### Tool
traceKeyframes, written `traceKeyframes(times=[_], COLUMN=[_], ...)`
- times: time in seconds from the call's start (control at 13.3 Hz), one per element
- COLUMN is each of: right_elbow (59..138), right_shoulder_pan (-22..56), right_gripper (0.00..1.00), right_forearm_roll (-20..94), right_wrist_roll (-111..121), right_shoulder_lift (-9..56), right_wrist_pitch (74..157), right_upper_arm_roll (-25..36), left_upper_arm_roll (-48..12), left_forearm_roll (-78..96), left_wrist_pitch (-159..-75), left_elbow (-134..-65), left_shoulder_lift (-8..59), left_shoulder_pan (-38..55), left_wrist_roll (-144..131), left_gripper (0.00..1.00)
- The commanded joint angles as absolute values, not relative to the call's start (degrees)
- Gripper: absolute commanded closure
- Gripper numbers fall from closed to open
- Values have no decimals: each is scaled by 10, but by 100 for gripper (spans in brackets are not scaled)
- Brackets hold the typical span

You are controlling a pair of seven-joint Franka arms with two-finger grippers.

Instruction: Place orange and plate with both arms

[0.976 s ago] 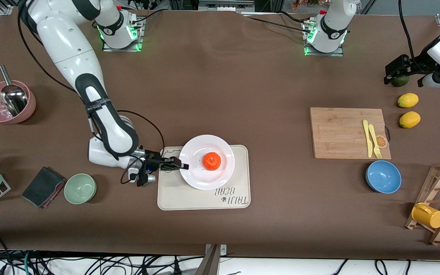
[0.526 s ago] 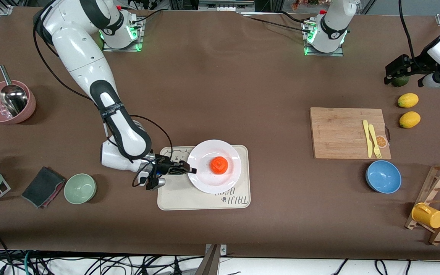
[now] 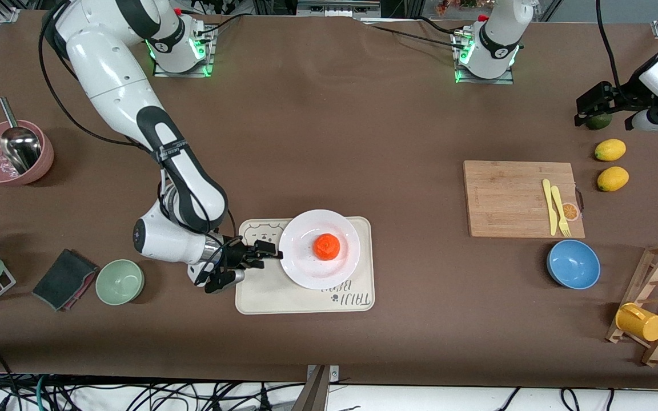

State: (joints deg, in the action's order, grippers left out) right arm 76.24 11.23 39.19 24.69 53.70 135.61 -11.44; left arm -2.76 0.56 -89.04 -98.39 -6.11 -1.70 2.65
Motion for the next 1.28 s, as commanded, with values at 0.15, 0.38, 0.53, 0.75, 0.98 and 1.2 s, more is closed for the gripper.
traceKeyframes(times=[0.15,0.38,0.53,0.75,0.98,1.2], right_elbow=[768,770,768,768,808,872], right_shoulder_pan=[111,110,110,117,115,79], right_gripper=[0,0,0,0,0,0], right_forearm_roll=[206,114,85,34,-39,-40], right_wrist_roll=[126,89,88,90,77,24], right_shoulder_lift=[467,420,377,314,215,110], right_wrist_pitch=[1278,1195,1120,1041,951,893], right_upper_arm_roll=[-112,-90,-54,-15,-7,-7], left_upper_arm_roll=[-33,-33,-29,-31,-35,-35], left_forearm_roll=[17,18,18,20,20,19], left_wrist_pitch=[-888,-888,-886,-887,-883,-888], left_elbow=[-968,-968,-971,-968,-968,-961], left_shoulder_lift=[-54,-54,-54,-47,-50,-46], left_shoulder_pan=[-23,-25,-30,-36,-35,-27], left_wrist_roll=[39,37,36,35,36,39], left_gripper=[0,0,0,0,0,0])
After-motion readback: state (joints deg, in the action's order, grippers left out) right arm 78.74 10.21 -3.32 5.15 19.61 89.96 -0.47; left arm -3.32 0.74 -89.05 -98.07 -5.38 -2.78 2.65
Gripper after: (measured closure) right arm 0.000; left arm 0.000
